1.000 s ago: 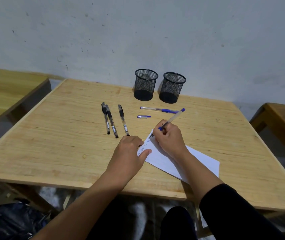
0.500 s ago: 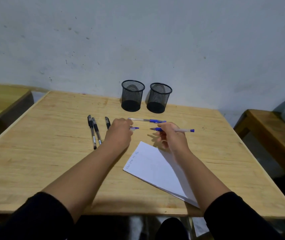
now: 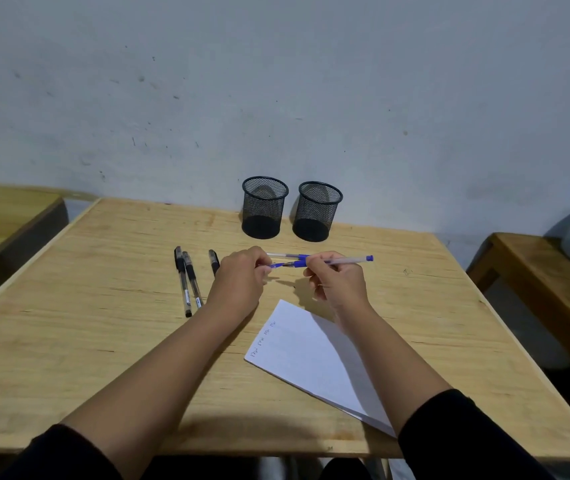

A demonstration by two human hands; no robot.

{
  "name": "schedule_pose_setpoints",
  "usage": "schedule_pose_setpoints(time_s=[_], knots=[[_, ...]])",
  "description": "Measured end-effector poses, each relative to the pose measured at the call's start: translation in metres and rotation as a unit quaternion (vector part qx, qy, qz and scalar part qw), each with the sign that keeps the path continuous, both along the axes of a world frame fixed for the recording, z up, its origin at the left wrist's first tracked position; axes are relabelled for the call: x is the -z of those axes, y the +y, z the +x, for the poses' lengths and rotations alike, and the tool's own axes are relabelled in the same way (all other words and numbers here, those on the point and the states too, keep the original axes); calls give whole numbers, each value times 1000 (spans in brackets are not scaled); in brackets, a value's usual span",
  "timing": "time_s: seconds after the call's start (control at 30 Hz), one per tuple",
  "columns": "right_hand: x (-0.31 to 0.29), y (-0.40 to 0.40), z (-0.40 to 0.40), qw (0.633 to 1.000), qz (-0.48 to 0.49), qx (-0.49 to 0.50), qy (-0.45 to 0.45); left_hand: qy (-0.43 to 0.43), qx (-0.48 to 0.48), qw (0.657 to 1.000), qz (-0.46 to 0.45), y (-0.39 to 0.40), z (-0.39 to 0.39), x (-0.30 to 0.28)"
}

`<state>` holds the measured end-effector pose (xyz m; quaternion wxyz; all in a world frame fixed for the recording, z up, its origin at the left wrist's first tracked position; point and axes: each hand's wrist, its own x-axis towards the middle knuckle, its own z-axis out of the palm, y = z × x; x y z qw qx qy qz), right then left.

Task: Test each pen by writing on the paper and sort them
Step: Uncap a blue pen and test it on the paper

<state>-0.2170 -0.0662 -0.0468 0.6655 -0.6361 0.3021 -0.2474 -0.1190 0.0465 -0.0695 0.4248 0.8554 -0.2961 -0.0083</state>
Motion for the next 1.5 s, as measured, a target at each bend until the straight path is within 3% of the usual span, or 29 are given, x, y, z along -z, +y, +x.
schedule_pose_setpoints(time_s=[0.77, 1.0, 1.2, 1.37, 1.5], knots=[[-32, 23, -17, 990, -87, -82, -78, -39, 58, 995, -66, 18, -28, -35], [-30, 19, -29, 991, -13, 6, -130, 5, 31, 997, -76, 26, -7, -52], [-10, 22, -56, 985, -171, 2, 8, 56, 54, 986, -145, 10, -10, -64], [9, 23, -67, 971, -234, 47, 34, 74, 41, 980, -183, -18, -35, -56], [15, 8, -74, 948, -282, 135, 54, 56, 43, 996, -62, -31, -54, -21]])
